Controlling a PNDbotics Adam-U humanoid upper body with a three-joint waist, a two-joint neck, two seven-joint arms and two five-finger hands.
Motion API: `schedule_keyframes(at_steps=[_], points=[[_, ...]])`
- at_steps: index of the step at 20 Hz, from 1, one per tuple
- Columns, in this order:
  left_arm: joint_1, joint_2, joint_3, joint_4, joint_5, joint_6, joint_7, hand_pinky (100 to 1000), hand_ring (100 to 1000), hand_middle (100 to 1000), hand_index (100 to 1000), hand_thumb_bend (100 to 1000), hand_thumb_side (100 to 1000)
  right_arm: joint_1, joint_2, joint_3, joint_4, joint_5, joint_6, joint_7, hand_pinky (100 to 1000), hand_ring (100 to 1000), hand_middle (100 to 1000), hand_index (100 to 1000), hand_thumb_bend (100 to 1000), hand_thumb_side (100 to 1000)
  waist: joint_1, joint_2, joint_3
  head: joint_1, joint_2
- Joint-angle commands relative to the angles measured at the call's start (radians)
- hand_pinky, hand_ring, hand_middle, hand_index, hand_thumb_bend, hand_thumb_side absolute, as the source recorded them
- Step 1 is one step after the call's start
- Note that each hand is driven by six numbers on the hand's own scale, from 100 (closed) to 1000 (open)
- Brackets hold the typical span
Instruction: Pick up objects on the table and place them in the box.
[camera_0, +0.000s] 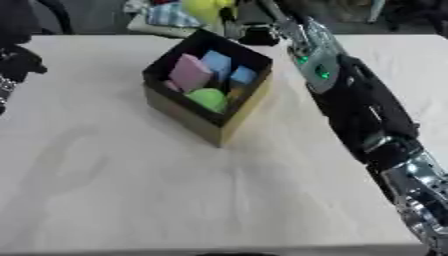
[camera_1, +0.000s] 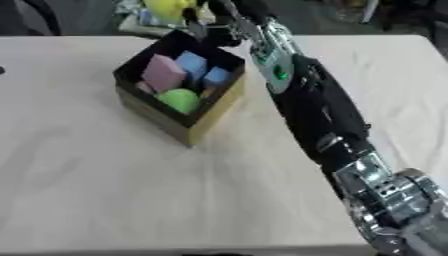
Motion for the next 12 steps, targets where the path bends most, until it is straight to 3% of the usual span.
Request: schedule_keyframes(at_steps=[1, 8, 12], points=[[-0.019, 0.01, 0.01, -0.022, 0.009, -0.001, 0.011, 762, 599, 557, 802, 495, 663, -0.01, 0.016, -0.003, 0.027, 0.038, -0.015, 0.055, 540, 567, 435, 469, 100, 100, 0.004, -0.004, 0.002, -0.003, -0.001], [-0.015, 0.011, 0.011, -0.02, 0.005, 0.001, 0.009, 763, 600, 557, 803, 496, 665, 0.014, 0.027, -0.029, 0.089, 0.096, -0.018, 0.105, 551, 578, 444, 481, 100, 100, 0.0, -0.002, -0.003, 0.002, 0.001], [-0.015, 0.011, 0.013, -0.02, 0.004, 0.002, 0.008, 763, 600, 557, 803, 497, 666, 0.021, 0.022, -0.037, 0.111, 0.135, -0.013, 0.107, 573, 604, 488, 537, 100, 100, 0.0, -0.002, -0.007, 0.004, 0.002]])
